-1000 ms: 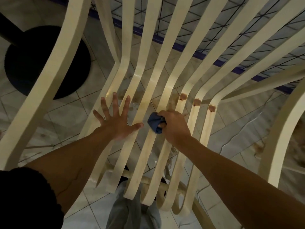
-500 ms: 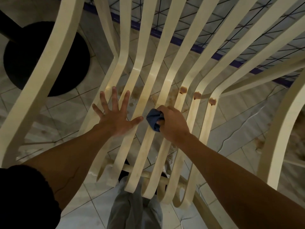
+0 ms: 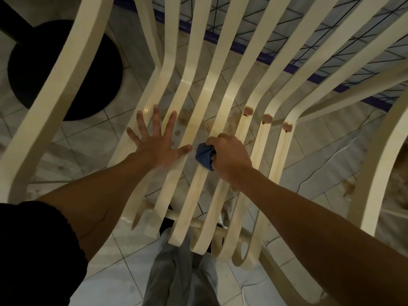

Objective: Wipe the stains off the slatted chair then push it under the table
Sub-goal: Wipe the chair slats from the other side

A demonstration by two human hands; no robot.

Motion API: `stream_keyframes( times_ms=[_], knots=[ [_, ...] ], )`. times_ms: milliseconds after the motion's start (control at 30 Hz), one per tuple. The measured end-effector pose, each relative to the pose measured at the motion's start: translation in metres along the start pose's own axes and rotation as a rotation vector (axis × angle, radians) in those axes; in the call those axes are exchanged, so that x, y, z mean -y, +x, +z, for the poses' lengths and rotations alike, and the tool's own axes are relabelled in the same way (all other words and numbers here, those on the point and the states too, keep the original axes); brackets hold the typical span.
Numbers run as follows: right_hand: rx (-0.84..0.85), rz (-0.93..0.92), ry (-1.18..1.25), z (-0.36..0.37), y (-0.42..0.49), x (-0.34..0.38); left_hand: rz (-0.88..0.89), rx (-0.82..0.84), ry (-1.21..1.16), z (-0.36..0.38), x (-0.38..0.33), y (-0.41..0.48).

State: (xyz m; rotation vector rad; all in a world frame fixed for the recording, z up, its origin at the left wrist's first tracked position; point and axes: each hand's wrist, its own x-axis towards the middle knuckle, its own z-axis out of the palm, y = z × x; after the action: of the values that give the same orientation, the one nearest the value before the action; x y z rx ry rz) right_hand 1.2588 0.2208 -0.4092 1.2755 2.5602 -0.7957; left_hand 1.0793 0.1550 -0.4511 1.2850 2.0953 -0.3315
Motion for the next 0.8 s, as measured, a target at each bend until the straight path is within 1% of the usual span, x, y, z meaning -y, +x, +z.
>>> stream_keyframes(
  times_ms=[100, 167, 233, 300, 433, 467, 533, 667, 800],
  knots=[
    [-0.073, 0.050, -0.036, -0.002, 0.014, -0.001, -0.009, -0.002, 0.010, 0.000, -0.001, 0.001],
    [-0.115, 0.104, -0.001, 0.002, 0.016, -0.001, -0.011, -0.003, 0.011, 0.001, -0.001, 0.001],
    [-0.136, 0.120, 0.042, 0.005, 0.010, 0.003, -0.005, 0.002, 0.002, 0.000, 0.000, 0.001],
    [-0.113, 0.103, 0.084, 0.010, -0.004, 0.008, 0.001, 0.008, -0.006, 0.000, 0.001, 0.000],
    [-0.011, -0.019, 0.078, 0.024, -0.037, 0.018, -0.005, 0.011, -0.027, 0.000, 0.000, 0.002],
    [-0.002, -0.014, 0.081, 0.025, -0.037, 0.015, -0.006, 0.013, -0.025, 0.000, 0.000, 0.002],
    [-0.028, 0.037, 0.070, 0.022, -0.025, 0.007, -0.006, 0.014, -0.021, 0.000, 0.000, 0.002],
    [-0.160, 0.137, 0.039, 0.011, 0.008, -0.007, -0.003, -0.012, -0.005, 0.002, 0.001, 0.002],
    [-0.161, 0.163, 0.064, 0.012, 0.006, -0.002, -0.002, -0.012, -0.009, 0.003, 0.001, 0.002]
  ],
)
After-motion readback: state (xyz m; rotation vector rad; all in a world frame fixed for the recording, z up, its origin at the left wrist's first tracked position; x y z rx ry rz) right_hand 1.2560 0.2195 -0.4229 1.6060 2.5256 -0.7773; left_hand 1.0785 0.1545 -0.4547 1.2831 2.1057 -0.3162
